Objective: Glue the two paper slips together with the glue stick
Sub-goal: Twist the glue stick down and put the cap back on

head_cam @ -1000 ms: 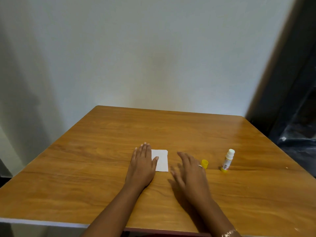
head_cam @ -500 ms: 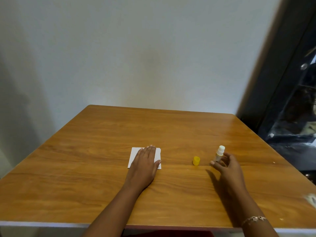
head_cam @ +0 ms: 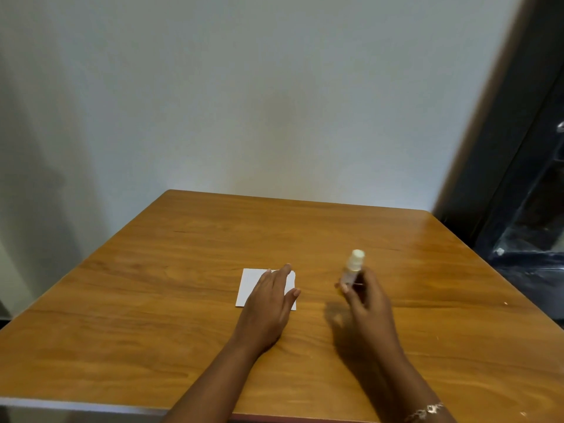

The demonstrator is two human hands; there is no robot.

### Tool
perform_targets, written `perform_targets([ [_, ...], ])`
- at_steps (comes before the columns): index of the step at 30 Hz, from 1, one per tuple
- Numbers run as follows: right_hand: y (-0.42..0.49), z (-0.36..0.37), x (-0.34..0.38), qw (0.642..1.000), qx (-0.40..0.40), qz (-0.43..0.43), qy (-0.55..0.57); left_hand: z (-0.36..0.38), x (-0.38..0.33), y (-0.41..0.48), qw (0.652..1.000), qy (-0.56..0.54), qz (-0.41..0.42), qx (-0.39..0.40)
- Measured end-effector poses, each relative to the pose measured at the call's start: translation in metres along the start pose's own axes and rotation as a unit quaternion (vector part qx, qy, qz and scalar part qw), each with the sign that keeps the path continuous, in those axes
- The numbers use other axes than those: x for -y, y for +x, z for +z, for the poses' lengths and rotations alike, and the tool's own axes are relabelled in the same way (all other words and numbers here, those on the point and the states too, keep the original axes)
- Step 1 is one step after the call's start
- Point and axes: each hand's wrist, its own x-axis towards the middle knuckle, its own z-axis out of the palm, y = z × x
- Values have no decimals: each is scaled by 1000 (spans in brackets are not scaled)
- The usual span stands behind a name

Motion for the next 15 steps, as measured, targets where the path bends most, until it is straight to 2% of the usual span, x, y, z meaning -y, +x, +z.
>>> perform_targets([
  [5, -12, 54, 10, 990, 138, -29, 31, -3, -5, -2, 993, -115, -6, -1],
  [15, -10, 67, 5, 976, 197, -3, 94, -4, -13, 2, 957, -278, -68, -42],
])
